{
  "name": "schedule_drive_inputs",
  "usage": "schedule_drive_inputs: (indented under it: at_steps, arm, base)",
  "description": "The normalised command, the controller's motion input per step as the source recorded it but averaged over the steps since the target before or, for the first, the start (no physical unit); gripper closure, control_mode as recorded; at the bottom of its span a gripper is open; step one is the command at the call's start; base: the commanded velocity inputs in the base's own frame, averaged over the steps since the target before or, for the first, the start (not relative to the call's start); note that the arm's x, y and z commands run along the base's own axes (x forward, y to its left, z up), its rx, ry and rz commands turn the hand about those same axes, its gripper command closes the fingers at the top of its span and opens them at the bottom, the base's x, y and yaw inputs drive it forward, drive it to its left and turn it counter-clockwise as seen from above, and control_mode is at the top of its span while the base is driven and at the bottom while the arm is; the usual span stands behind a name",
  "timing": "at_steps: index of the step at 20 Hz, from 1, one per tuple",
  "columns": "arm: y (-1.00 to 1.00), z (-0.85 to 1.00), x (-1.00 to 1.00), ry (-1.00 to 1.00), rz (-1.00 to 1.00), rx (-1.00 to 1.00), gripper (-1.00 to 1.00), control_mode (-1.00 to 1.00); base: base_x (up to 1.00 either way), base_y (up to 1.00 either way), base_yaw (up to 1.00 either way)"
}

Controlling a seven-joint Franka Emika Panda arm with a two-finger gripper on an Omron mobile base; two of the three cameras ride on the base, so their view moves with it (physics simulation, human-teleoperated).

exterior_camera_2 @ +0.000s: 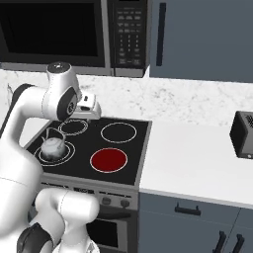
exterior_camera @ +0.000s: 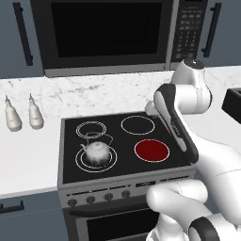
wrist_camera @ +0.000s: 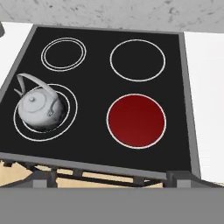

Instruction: Turn off the front right burner of the stove.

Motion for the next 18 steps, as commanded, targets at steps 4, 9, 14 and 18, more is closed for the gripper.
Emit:
schedule_drive_inputs:
  at_steps: [4, 9, 14, 18]
  arm:
    - [0.0, 0.0, 0.0, 0.0, 0.0, 0.0, -1.0, 1.0]
    - [0.0, 0.0, 0.0, 0.0, 0.0, 0.0, -1.0, 1.0]
    - [0.0, 0.0, 0.0, 0.0, 0.0, 0.0, -1.0, 1.0]
    - [0.0, 0.0, -0.03, 0.0, 0.0, 0.0, -1.0, -1.0]
  base:
    - [0.0, -0.43, 0.0]
    - [0.0, -0.44, 0.0]
    - [0.0, -0.19, 0.0]
    - [0.0, 0.0, 0.0]
